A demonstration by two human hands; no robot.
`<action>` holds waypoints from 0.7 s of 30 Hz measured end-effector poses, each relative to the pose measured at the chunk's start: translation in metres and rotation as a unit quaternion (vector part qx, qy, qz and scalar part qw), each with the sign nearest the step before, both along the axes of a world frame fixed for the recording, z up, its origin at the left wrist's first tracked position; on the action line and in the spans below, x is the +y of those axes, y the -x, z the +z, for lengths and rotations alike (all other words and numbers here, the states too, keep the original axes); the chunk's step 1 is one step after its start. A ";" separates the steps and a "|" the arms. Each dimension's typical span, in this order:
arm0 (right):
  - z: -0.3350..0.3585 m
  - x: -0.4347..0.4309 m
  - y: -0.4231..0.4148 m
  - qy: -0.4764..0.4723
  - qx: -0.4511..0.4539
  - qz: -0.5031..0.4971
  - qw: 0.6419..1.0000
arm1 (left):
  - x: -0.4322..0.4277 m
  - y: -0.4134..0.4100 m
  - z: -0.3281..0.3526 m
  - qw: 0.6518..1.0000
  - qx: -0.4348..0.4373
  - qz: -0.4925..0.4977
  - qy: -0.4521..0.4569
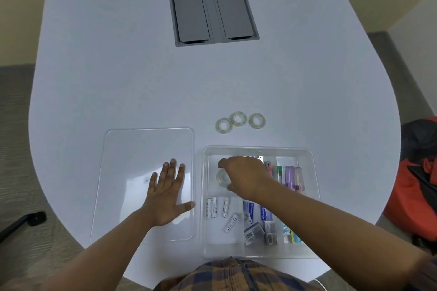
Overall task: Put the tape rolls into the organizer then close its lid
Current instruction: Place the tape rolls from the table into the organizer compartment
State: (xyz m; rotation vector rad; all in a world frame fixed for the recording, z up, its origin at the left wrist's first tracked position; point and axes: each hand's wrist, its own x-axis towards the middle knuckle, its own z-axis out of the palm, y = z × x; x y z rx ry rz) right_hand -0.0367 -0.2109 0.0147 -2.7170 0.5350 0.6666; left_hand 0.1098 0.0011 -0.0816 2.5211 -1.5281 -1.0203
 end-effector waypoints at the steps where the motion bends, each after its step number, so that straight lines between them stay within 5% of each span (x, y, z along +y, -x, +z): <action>1: -0.002 0.000 -0.001 0.011 0.011 0.011 1.000 | 0.000 0.001 0.000 1.000 -0.001 0.001 0.003; 9: -0.012 0.001 0.003 0.020 0.007 0.018 1.000 | 0.002 0.003 0.002 0.999 -0.012 0.012 0.032; 13: -0.007 -0.005 0.013 -0.034 -0.129 -0.085 0.987 | 0.000 0.007 0.011 0.998 -0.010 0.033 0.044; 17: -0.009 -0.018 0.032 0.034 -0.272 -0.106 0.956 | -0.012 0.011 0.027 0.992 -0.012 0.097 0.081; 21: -0.026 -0.028 0.054 0.056 -0.249 -0.120 0.959 | -0.041 0.007 0.049 0.975 0.005 0.158 0.155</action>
